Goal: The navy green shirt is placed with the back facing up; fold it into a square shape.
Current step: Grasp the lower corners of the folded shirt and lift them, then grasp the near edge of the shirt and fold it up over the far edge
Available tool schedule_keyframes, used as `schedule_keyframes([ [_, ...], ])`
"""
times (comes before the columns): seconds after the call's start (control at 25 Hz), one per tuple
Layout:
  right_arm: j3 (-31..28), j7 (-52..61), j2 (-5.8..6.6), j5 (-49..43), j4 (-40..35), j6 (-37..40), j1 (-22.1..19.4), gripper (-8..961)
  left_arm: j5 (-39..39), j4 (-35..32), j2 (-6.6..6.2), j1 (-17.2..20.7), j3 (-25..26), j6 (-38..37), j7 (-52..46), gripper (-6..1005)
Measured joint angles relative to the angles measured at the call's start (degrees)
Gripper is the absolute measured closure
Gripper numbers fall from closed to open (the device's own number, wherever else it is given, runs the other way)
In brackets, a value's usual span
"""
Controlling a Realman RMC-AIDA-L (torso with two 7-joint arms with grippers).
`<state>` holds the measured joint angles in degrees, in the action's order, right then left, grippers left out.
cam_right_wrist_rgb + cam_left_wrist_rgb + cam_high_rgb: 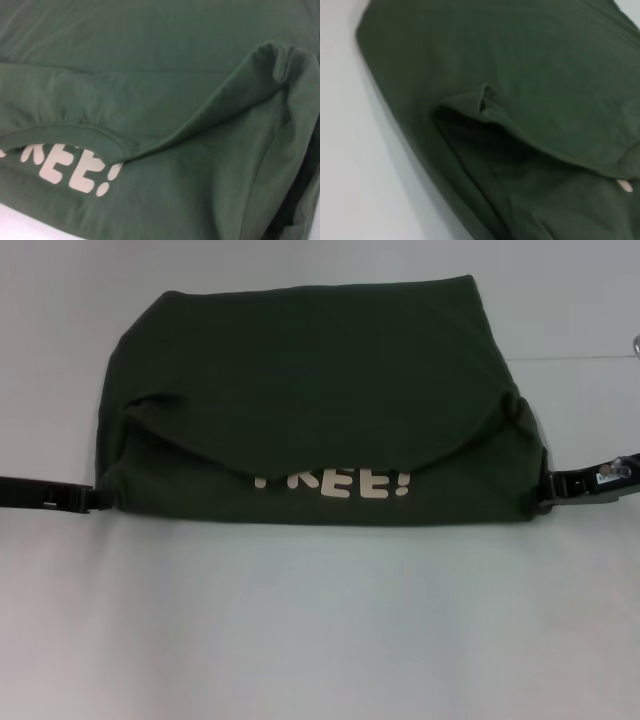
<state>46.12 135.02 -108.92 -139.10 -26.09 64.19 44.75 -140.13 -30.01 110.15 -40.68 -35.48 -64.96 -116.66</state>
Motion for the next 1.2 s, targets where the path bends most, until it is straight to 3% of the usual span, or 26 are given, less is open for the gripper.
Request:
schedule_keyframes([
  [0.36,-0.7,-0.9,0.03,0.9,-9.4,12.0,-5.5,909,-1.3,-3.3,-2.71,0.9,4.4,-16.4,-0.1,974],
  [0.56,-5.8,-3.9,0.12,2.6,-12.9,22.1,-9.0,910,-3.4,-5.9,-3.38,1.3,6.2,-25.7,-0.1,973],
  [0.92,-13.8,-7.0,-1.58,2.7,-20.7,36.7,-16.6,910,-3.9,-9.4,-4.75,2.2,7.6,-41.6,0.1,973],
  [1.08,-17.4,-9.5,-1.47,2.7,-20.7,41.0,-18.8,909,-5.3,-9.6,-5.73,2.1,10.1,-44.7,-0.2,974],
  [1.2,-20.9,-10.4,-0.97,2.7,-19.8,41.4,-18.2,900,-5.9,-9.6,-6.46,1.3,13.4,-43.7,-1.7,974],
])
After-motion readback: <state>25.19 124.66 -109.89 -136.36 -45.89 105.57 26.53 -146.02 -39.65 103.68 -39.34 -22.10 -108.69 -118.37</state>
